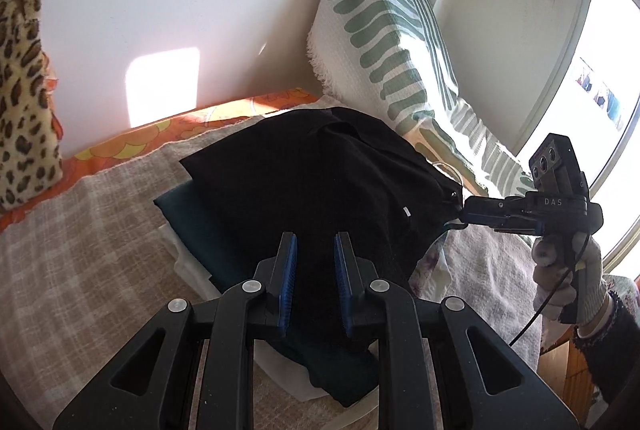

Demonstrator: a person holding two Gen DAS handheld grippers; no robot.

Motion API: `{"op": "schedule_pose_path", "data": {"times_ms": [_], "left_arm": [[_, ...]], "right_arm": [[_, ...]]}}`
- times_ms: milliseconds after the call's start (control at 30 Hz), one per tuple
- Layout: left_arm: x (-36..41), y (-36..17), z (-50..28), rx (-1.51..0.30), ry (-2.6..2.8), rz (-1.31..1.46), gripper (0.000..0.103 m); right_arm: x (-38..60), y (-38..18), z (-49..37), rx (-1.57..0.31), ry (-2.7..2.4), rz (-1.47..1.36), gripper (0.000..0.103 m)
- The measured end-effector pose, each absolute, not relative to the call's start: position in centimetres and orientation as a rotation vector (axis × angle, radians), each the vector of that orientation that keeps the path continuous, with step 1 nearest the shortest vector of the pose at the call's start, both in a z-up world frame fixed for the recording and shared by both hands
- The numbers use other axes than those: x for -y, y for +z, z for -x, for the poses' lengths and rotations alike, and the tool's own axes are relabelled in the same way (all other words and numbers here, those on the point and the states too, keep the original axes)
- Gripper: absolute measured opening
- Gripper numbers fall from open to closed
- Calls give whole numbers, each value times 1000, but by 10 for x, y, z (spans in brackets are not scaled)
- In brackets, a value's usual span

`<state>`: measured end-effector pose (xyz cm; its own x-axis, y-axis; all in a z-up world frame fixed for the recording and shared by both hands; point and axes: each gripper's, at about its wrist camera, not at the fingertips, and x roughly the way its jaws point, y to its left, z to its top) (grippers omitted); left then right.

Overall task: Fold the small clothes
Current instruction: 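Lower the black bundle onto the folded clothes pile with both grippers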

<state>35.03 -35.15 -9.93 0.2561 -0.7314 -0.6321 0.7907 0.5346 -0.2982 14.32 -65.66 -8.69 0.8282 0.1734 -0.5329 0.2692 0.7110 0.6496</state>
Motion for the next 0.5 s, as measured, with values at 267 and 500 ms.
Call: {"op": "schedule_pose_path", "data": {"times_ms": [267, 500], "left_arm": [[358, -111, -350, -837, -1046, -105, 17], [365, -127, -340, -851, -1052, -214, 18]], "right_arm": [[660, -91, -170, -603, -48, -768, 19], [656, -62, -167, -588, -195, -582, 5]]}}
